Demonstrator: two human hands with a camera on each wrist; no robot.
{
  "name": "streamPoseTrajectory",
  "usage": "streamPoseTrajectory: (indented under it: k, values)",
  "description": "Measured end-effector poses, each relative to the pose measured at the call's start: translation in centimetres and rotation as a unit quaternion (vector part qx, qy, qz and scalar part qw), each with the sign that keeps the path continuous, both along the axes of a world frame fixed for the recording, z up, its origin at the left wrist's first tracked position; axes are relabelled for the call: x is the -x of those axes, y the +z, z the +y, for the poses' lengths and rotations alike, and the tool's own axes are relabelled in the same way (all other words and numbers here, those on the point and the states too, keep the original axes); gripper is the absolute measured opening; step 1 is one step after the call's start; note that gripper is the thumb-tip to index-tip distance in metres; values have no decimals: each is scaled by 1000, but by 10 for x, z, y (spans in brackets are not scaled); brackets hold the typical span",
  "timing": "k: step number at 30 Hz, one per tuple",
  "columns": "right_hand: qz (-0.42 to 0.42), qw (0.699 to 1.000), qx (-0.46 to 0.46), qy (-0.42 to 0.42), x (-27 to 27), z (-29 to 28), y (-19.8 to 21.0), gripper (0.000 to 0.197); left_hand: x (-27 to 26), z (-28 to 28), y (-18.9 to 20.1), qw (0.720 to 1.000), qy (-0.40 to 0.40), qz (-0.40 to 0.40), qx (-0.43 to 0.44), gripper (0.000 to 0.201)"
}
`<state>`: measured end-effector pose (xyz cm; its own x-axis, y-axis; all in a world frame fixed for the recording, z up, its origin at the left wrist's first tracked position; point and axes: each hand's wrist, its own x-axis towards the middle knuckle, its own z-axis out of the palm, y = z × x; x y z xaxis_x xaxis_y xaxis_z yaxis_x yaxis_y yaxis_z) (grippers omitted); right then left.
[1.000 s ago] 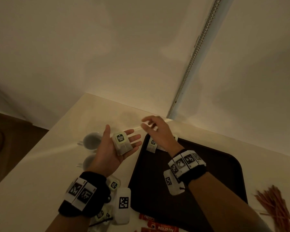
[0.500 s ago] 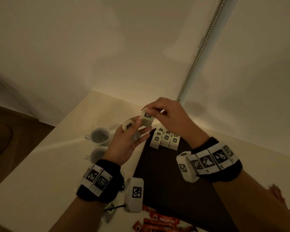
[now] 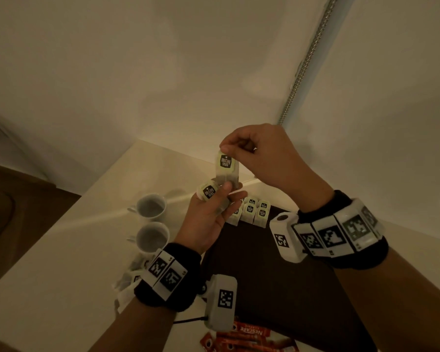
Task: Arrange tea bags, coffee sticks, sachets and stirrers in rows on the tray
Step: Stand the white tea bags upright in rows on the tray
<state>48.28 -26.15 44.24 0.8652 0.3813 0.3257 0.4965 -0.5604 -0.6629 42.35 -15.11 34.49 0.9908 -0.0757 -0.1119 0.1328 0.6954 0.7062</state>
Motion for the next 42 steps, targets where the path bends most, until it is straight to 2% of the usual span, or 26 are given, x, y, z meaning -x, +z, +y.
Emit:
streamPoseTrajectory:
  k: [4, 9, 13, 17, 22, 29, 37, 40, 42]
  values:
    - [10, 1000, -10, -1, 1, -4, -3, 10, 0, -2, -3, 1000, 1, 9, -12, 16]
    - [48, 998, -21, -25, -3, -25, -28, 7, -3, 13, -19, 996, 19, 80, -21, 41]
    - [154, 986, 50, -39, -6, -51, -86, 7, -8, 35, -28, 989, 24, 147, 4, 51]
    - [262, 954, 132, -66, -9, -71, -154, 16, -12, 43, -26, 990, 10, 143, 5, 58]
    - [366, 912, 157, -95, -14, -77, -208, 17, -15, 41, -28, 989, -6, 149, -4, 58]
    - [304, 931, 111, -166, -37, -79, -230, 13, -19, 41, -36, 987, -8, 157, -22, 62]
    - [288, 934, 118, -178, -54, -77, -239, 11, -19, 46, -40, 988, -33, 148, -37, 70]
    - [221, 952, 77, -196, -54, -66, -219, 14, -21, 46, -39, 986, -56, 147, -59, 75]
    - [174, 972, -10, -157, -47, -50, -186, 14, -23, 45, -37, 983, -73, 147, -79, 78]
